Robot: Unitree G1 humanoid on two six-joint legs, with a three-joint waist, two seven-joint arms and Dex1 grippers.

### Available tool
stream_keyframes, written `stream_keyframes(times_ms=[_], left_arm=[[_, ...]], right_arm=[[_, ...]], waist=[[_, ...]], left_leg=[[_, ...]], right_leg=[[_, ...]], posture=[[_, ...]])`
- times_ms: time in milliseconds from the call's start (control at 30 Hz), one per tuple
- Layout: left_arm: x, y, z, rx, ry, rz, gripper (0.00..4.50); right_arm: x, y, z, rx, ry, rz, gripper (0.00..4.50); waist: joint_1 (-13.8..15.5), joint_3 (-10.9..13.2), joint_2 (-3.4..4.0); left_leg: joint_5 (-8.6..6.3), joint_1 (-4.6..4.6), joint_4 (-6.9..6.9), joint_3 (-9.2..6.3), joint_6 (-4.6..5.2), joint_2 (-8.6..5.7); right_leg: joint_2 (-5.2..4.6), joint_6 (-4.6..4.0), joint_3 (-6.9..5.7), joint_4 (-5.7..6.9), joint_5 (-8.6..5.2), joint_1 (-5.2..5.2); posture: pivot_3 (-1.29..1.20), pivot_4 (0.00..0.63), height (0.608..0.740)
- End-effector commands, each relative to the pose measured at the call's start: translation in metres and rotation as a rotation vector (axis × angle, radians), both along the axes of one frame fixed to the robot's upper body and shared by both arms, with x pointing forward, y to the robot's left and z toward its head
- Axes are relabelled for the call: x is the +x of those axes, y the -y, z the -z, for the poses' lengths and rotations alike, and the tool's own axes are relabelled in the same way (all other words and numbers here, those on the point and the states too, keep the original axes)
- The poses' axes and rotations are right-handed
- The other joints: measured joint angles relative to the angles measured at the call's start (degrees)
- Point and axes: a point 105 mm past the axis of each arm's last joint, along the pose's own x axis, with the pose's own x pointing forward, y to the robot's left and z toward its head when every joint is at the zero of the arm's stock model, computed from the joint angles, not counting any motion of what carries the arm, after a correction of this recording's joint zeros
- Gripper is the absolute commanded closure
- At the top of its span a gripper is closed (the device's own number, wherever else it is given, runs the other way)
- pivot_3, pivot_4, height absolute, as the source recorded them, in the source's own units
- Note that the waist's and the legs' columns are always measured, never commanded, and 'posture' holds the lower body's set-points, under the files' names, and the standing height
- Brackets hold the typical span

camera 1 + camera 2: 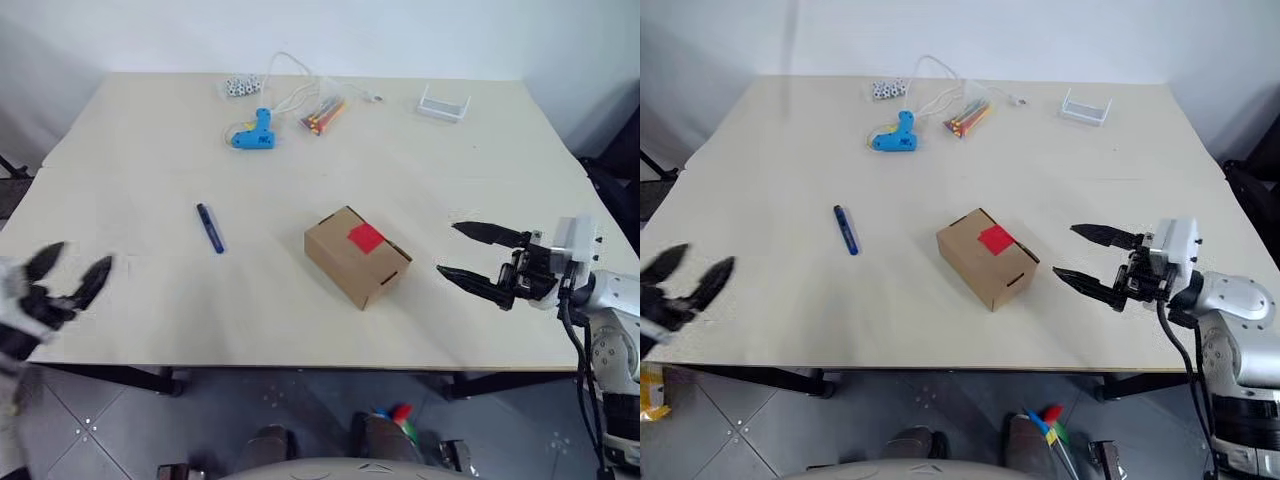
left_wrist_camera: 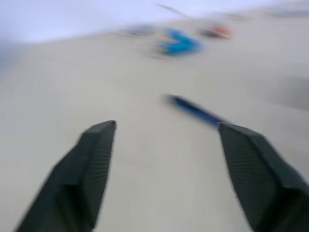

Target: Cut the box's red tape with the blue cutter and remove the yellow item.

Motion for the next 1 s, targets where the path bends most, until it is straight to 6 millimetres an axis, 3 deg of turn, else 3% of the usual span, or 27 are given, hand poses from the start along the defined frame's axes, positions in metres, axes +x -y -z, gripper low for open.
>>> stream_keyframes(times_ms=[33, 100, 233, 400, 467, 533, 633, 733, 1000], left_arm=[[-0.029, -0.012, 0.008, -0.035, -0.054, -0.041, 0.0], [-0.046, -0.024, 0.018, -0.045, -0.094, -0.097, 0.0], [-0.068, -0.032, 0.036, -0.031, -0.135, -0.2, 0.0], [-0.053, -0.006, 0.047, -0.06, -0.22, -0.181, 0.0], [-0.038, 0.012, 0.048, -0.03, -0.254, -0.134, 0.0], [-0.005, 0.04, 0.04, -0.104, -0.224, -0.112, 0.0], [0.041, 0.097, 0.038, -0.169, -0.29, -0.011, 0.0], [0.072, 0.118, 0.03, -0.204, -0.273, -0.102, 0.0], [0.112, 0.146, 0.034, -0.266, -0.302, -0.297, 0.0]], right_arm=[[-0.008, -0.01, -0.023, 0.072, 0.052, -0.048, 0.42], [-0.011, -0.016, -0.03, 0.076, 0.085, -0.069, 0.01], [-0.018, -0.023, -0.029, 0.024, 0.122, -0.127, 0.01], [-0.02, -0.021, -0.025, 0.0, 0.094, -0.162, 0.01], [-0.018, -0.018, -0.026, -0.004, 0.105, -0.149, 0.01], [-0.02, -0.011, -0.021, -0.053, 0.105, -0.149, 0.01], [-0.028, 0.001, -0.018, -0.082, 0.064, -0.148, 0.01], [-0.034, 0.012, -0.022, -0.077, 0.037, -0.1, 0.01], [-0.049, 0.025, -0.013, -0.101, -0.002, -0.019, 0.01]], waist=[[0.18, 0.0, 0.0], [0.09, 0.0, -0.01], [0.23, 0.0, 0.0], [0.37, 0.0, -0.01], [0.29, 0.0, -0.01], [0.74, -0.02, 0.08], [1.85, -0.03, 0.06], [1.74, -0.06, 0.02], [1.88, -0.07, -0.06]], left_leg=[[-0.02, -0.01, 0.0, 0.01, 0.04, -0.02], [-0.09, -0.03, 0.0, 0.0, 0.02, -0.02], [-0.23, -0.05, -0.01, -0.01, -0.03, -0.01], [-0.3, -0.09, -0.01, -0.01, 0.07, -0.01], [-0.3, -0.09, -0.01, -0.01, 0.07, -0.02], [-0.29, -0.08, -0.01, -0.01, 0.07, -0.02], [-0.17, -0.08, 0.03, -0.05, 0.12, -0.08], [-0.14, -0.08, 0.06, -0.03, 0.18, -0.21], [-0.17, -0.03, 0.08, 0.41, 0.13, 0.0]], right_leg=[[-0.05, 0.0, -0.03, -0.07, 0.0, 0.01], [-0.09, -0.03, -0.06, -0.22, -0.02, -0.01], [-0.1, -0.09, -0.1, -0.32, -0.04, -0.01], [-0.14, -0.09, -0.12, -0.48, -0.04, 0.07], [-0.15, -0.09, -0.11, -0.49, -0.04, 0.07], [-0.14, -0.09, -0.11, -0.47, -0.04, 0.07], [-0.15, -0.06, -0.12, -0.37, -0.01, 0.09], [-0.15, 0.14, -0.15, -0.02, 0.1, 0.09], [0.55, 0.22, -0.73, 0.0, 0.15, -0.02]], posture=[[0.0, 0.15, 0.74], [0.0, 0.15, 0.74], [0.0, 0.15, 0.74], [0.0, 0.15, 0.74], [0.0, 0.15, 0.74], [0.0, 0.15, 0.74], [0.0, 0.15, 0.74], [0.0, 0.15, 0.74], [0.0, 0.15, 0.74]])
